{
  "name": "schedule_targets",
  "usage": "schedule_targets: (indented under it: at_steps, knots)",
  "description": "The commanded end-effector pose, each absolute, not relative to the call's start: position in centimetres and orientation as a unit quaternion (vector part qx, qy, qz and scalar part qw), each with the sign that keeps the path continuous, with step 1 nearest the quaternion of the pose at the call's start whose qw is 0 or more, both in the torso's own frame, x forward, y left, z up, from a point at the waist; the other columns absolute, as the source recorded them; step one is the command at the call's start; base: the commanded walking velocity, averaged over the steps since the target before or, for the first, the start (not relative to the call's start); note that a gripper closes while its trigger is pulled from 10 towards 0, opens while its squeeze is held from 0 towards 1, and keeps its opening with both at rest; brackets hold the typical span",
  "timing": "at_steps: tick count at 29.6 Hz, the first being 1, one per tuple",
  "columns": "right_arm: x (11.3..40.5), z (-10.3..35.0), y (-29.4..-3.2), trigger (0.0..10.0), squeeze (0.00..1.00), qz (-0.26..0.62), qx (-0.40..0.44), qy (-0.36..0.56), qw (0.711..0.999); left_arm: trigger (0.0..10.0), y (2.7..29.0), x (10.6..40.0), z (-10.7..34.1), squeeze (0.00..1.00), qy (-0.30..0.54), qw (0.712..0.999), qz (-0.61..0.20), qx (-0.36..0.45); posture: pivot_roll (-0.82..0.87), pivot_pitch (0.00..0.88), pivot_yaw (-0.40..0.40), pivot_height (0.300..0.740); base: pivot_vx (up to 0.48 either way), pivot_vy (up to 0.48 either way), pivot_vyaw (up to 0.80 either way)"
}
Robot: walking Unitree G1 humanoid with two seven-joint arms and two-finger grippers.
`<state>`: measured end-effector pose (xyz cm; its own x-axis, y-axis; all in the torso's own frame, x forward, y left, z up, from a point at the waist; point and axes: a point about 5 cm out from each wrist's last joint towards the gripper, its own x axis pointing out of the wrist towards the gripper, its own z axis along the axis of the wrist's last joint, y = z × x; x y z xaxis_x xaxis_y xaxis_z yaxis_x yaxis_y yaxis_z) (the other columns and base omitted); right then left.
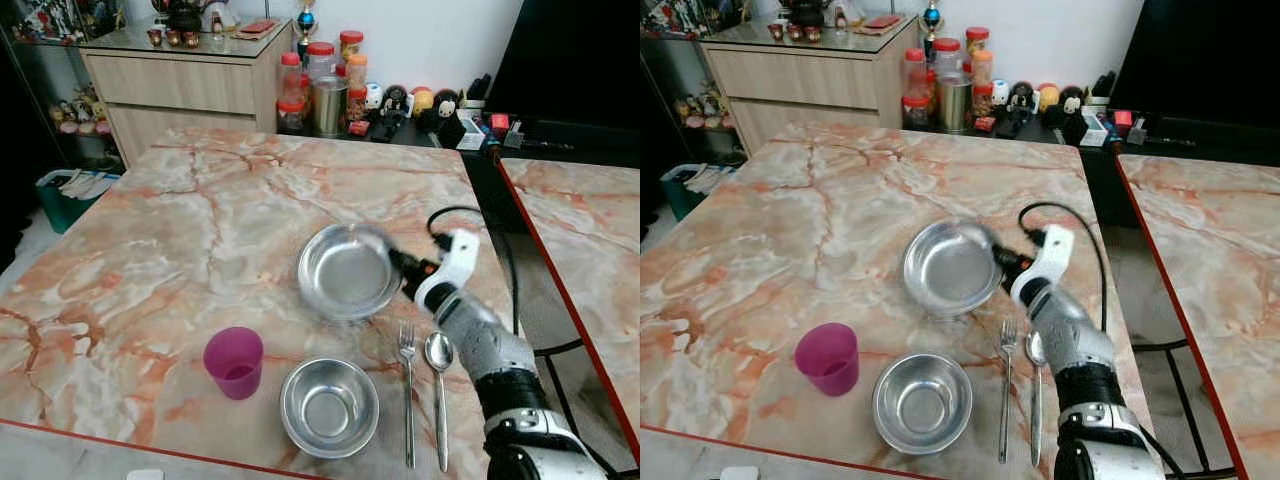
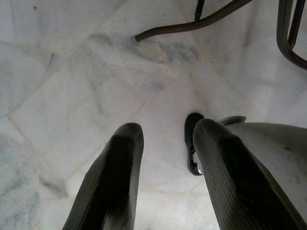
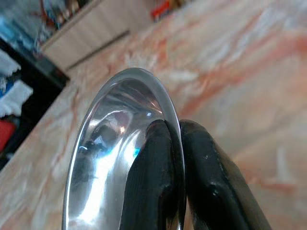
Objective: Setting the table
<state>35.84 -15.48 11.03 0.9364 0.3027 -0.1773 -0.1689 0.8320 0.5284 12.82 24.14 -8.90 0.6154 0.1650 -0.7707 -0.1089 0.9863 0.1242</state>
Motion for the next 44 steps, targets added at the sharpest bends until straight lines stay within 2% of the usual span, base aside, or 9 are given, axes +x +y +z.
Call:
schedule_targets:
  at_steps: [1, 2, 3, 5, 7, 13, 18, 22, 44]
  knots:
    - [36.3, 12.3, -15.5, 0.0, 0.0, 0.123, 0.253, 0.097, 0.954, 10.0, 23.8, 12.9, -9.0, 0.0, 0.435, 0.897, 0.077, 0.028, 0.05, 0.0, -0.05, 0.74, 0.0, 0.0, 0.0]
    - [36.3, 12.3, -15.5, 1.8, 0.0, 0.124, 0.251, 0.096, 0.955, 10.0, 23.8, 12.9, -9.0, 0.0, 0.435, 0.897, 0.077, 0.028, 0.05, 0.0, -0.046, 0.74, 0.0, 0.0, 0.0]
    - [36.4, 13.2, -15.0, 10.0, 0.0, 0.129, 0.241, 0.066, 0.96, 10.0, 23.6, 13.2, -8.9, 0.0, 0.43, 0.899, 0.079, 0.024, 0.05, 0.0, -0.044, 0.74, 0.0, 0.0, 0.0]
    - [36.5, 13.9, -14.7, 10.0, 0.0, 0.132, 0.233, 0.043, 0.962, 10.0, 23.5, 13.5, -8.9, 0.0, 0.427, 0.9, 0.08, 0.021, 0.05, 0.0, -0.044, 0.74, 0.0, 0.0, 0.0]
    - [36.4, 16.1, -13.0, 10.0, 0.0, 0.143, 0.241, -0.034, 0.959, 10.0, 22.8, 14.2, -8.8, 0.0, 0.417, 0.905, 0.087, 0.007, 0.05, 0.0, -0.039, 0.74, 0.0, 0.0, 0.0]
    - [36.3, 17.4, -11.4, 10.0, 0.0, 0.146, 0.26, -0.079, 0.951, 10.0, 22.7, 14.4, -8.7, 0.0, 0.407, 0.906, 0.116, -0.013, 0.05, 0.0, -0.044, 0.74, 0.0, 0.0, 0.0]
    - [36.4, 18.6, -10.4, 10.0, 0.0, 0.149, 0.244, -0.11, 0.952, 10.0, 22.5, 14.8, -8.7, 0.0, 0.403, 0.907, 0.123, -0.023, 0.05, 0.0, -0.046, 0.74, 0.0, 0.0, 0.0]
    - [36.6, 18.9, -10.6, 10.0, 0.0, 0.144, 0.234, -0.117, 0.954, 10.0, 22.4, 14.6, -8.7, 0.0, 0.404, 0.906, 0.122, -0.024, 0.05, 0.0, -0.046, 0.74, 0.0, 0.0, 0.0]
    - [37.0, 18.9, -11.9, 10.0, 0.0, 0.123, 0.22, -0.127, 0.959, 10.0, 22.7, 14.0, -8.9, 0.0, 0.409, 0.904, 0.122, -0.024, 0.06, 0.0, -0.049, 0.74, 0.0, -0.264, 0.0]
